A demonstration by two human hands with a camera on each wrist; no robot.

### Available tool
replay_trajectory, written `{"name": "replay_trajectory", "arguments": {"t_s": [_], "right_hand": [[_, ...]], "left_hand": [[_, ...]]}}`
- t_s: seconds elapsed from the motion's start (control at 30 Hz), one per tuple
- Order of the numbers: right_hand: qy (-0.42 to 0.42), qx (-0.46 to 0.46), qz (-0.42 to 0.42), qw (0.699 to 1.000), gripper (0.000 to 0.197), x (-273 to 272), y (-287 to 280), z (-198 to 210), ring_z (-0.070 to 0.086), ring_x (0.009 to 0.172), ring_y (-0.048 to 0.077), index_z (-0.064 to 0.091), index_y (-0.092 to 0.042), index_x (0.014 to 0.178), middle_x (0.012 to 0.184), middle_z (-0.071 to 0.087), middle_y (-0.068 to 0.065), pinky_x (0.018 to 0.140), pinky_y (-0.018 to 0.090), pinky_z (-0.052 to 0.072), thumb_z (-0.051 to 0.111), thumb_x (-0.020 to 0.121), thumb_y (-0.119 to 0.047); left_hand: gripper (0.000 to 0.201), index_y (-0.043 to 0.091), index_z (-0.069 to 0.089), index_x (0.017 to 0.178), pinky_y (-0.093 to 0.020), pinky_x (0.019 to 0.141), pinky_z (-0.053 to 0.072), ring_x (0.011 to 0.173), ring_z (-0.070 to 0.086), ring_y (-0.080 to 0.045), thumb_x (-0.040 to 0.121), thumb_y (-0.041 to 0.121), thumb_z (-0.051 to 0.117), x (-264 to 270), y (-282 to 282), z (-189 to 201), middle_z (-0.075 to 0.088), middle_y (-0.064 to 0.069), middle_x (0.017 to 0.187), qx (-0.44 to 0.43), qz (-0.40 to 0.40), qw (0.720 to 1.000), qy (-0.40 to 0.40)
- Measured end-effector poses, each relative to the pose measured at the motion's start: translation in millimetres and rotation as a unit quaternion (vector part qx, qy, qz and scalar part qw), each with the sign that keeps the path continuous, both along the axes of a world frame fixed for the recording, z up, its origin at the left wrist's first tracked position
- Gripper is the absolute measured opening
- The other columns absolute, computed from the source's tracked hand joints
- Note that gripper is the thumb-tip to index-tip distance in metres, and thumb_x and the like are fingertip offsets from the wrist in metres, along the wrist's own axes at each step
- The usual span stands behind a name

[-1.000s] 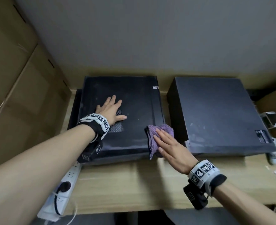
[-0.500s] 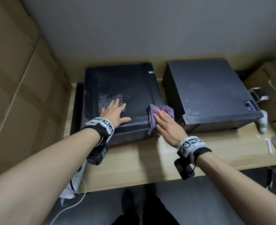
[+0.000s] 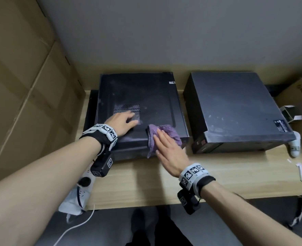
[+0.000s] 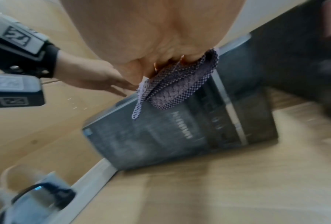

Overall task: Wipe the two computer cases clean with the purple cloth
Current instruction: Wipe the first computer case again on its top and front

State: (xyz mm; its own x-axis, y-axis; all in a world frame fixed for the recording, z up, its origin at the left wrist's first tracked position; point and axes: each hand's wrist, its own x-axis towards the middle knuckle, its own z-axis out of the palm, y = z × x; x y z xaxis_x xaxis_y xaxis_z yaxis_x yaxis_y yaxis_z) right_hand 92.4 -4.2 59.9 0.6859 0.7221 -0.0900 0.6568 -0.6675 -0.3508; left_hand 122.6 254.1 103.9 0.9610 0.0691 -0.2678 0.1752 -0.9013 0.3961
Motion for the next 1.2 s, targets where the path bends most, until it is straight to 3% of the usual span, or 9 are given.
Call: {"name": "replay_trajectory", "arguments": {"t_s": [0.27,0.33,0.43,0.6,0.7,0.8,0.97,1.07,1.2], "right_hand": [[-0.002,0.016,0.083,0.996,0.063,-41,116,-6,0.007,0.152,0.022,0.022,-0.01,0.155,0.165,0.009,0.009,0.123,0.039,0.015,0.019,0.1,-0.041],[-0.002,0.01,0.103,0.995,0.064,-34,110,-4,0.008,0.152,0.02,0.023,-0.012,0.155,0.165,0.01,0.007,0.123,0.039,0.014,0.015,0.1,-0.043],[-0.03,0.003,0.101,0.994,0.062,-15,69,0,0.011,0.152,0.018,0.026,-0.015,0.155,0.165,0.014,0.004,0.124,0.034,0.011,0.018,0.101,-0.044],[-0.053,-0.031,0.064,0.996,0.06,8,-8,-3,0.006,0.152,0.015,0.021,-0.018,0.156,0.165,0.009,0.001,0.123,0.036,0.014,0.019,0.103,-0.045],[-0.064,-0.041,0.07,0.995,0.059,4,3,-6,0.006,0.152,0.019,0.021,-0.015,0.156,0.165,0.008,0.004,0.121,0.04,0.02,0.023,0.103,-0.042],[-0.06,-0.043,0.11,0.991,0.059,-9,47,-8,0.004,0.153,0.02,0.019,-0.016,0.156,0.166,0.006,0.004,0.121,0.041,0.02,0.024,0.103,-0.041],[-0.051,-0.047,0.189,0.98,0.06,-23,129,-4,0.009,0.152,0.022,0.022,-0.016,0.155,0.165,0.011,0.005,0.121,0.043,0.022,0.024,0.101,-0.041],[-0.037,-0.049,0.226,0.972,0.061,-16,165,1,0.013,0.152,0.023,0.024,-0.015,0.155,0.164,0.016,0.007,0.121,0.043,0.023,0.022,0.101,-0.042],[-0.002,-0.053,0.214,0.975,0.058,23,196,17,0.002,0.153,0.018,0.016,-0.016,0.157,0.165,0.005,0.004,0.124,0.034,0.003,0.022,0.105,-0.041]], "left_hand": [[0.05,0.001,0.036,0.145,-0.038,0.113,0.028,0.14,0.034,-0.033,0.103,0.028,0.036,-70,60,-11,0.036,-0.018,0.152,-0.038,0.275,0.96,0.034],[0.036,0.005,0.059,0.113,-0.038,0.092,0.04,0.118,0.053,-0.037,0.102,0.028,0.033,-79,61,-16,0.06,-0.021,0.118,-0.078,0.295,0.95,0.06],[0.038,0.015,0.043,0.066,-0.034,0.067,0.032,0.076,0.05,-0.029,0.1,0.027,0.034,-82,58,-23,0.047,-0.008,0.068,-0.126,0.321,0.936,0.067],[0.039,-0.003,0.063,0.096,-0.041,0.088,0.047,0.099,0.061,-0.04,0.095,0.03,0.042,-78,59,-22,0.064,-0.028,0.102,-0.185,0.389,0.901,0.056],[0.035,0.013,0.067,0.091,-0.047,0.095,0.049,0.101,0.062,-0.036,0.086,0.038,0.042,-83,68,-28,0.065,-0.017,0.095,-0.226,0.391,0.89,0.067],[0.034,0.021,0.06,0.074,-0.05,0.096,0.049,0.086,0.061,-0.027,0.075,0.048,0.04,-94,79,-34,0.064,-0.007,0.086,-0.258,0.399,0.878,0.06],[0.027,0.022,0.052,0.078,-0.032,0.086,0.047,0.094,0.059,-0.024,0.101,0.029,0.037,-111,83,-2,0.06,-0.007,0.1,-0.317,0.429,0.846,0.029],[0.03,0.025,0.054,0.075,-0.043,0.095,0.049,0.099,0.065,-0.031,0.09,0.046,0.037,-116,103,-10,0.068,-0.012,0.102,-0.291,0.438,0.85,0.017],[0.028,0.022,0.052,0.084,-0.037,0.078,0.047,0.089,0.063,-0.028,0.096,0.039,0.034,-119,110,-15,0.059,-0.006,0.089,-0.263,0.421,0.868,0.013]]}}
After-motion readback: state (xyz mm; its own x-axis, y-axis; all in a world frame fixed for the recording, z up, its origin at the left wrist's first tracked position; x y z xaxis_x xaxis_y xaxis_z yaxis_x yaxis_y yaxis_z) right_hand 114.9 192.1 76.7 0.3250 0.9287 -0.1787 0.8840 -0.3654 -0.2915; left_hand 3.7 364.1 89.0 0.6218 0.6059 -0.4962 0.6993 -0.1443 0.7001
